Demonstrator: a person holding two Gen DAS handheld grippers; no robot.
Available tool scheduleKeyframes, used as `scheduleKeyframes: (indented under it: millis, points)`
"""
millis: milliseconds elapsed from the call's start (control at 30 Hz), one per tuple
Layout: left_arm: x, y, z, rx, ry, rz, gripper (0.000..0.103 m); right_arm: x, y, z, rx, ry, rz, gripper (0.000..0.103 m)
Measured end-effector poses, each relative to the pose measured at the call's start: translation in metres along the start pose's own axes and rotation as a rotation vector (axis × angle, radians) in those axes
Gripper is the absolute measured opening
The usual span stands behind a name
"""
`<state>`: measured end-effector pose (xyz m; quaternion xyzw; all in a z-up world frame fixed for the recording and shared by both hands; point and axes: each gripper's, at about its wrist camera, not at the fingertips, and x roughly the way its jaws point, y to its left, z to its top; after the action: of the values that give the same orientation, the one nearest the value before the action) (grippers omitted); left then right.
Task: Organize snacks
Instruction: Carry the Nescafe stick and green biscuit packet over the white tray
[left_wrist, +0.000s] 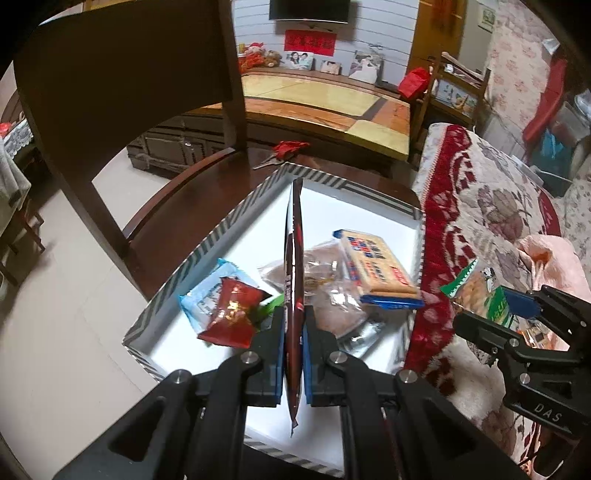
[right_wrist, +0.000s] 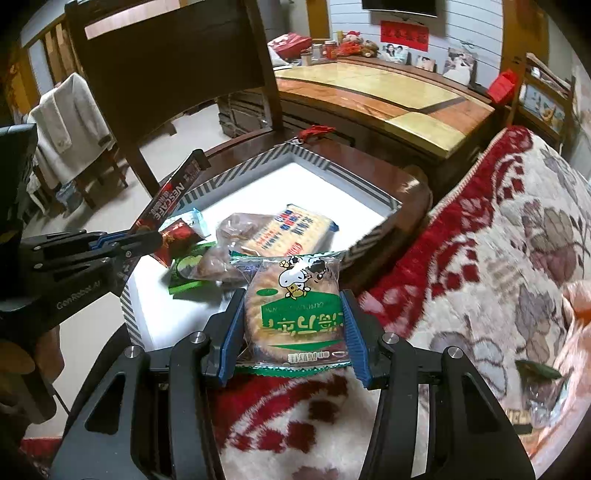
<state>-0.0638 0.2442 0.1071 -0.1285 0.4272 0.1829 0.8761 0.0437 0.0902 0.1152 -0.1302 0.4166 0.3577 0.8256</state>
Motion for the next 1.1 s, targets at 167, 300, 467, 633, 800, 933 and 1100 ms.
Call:
scheduleKeyframes:
  millis: [167,300,467,633,800,933,1100]
  points:
    - [0.009,0.010,0.003,-0.021,0.012,0.007,0.009,0.014,0.009,0.010,-0.023,0.018,0.010,0.049]
    - [0.016,0.015,0.003,-0.030,0.021,0.010,0.009,0.026,0.016,0.019,-0.041,0.034,0.016,0.049]
    - [0.026,0.023,0.004,-0.049,0.037,0.013,0.009,0.042,0.025,0.030,-0.066,0.050,0.019,0.049]
    - [0.035,0.027,0.004,-0.052,0.050,0.019,0.009,0.056,0.032,0.039,-0.083,0.068,0.026,0.049]
    - [0.041,0.028,0.005,-0.053,0.057,0.021,0.009,0.071,0.034,0.042,-0.086,0.088,0.032,0.049]
    - [0.045,0.029,0.005,-0.056,0.063,0.024,0.009,0.078,0.033,0.046,-0.086,0.096,0.030,0.049]
    - [0.052,0.029,0.005,-0.056,0.074,0.029,0.009,0.086,0.035,0.050,-0.099,0.104,0.023,0.049]
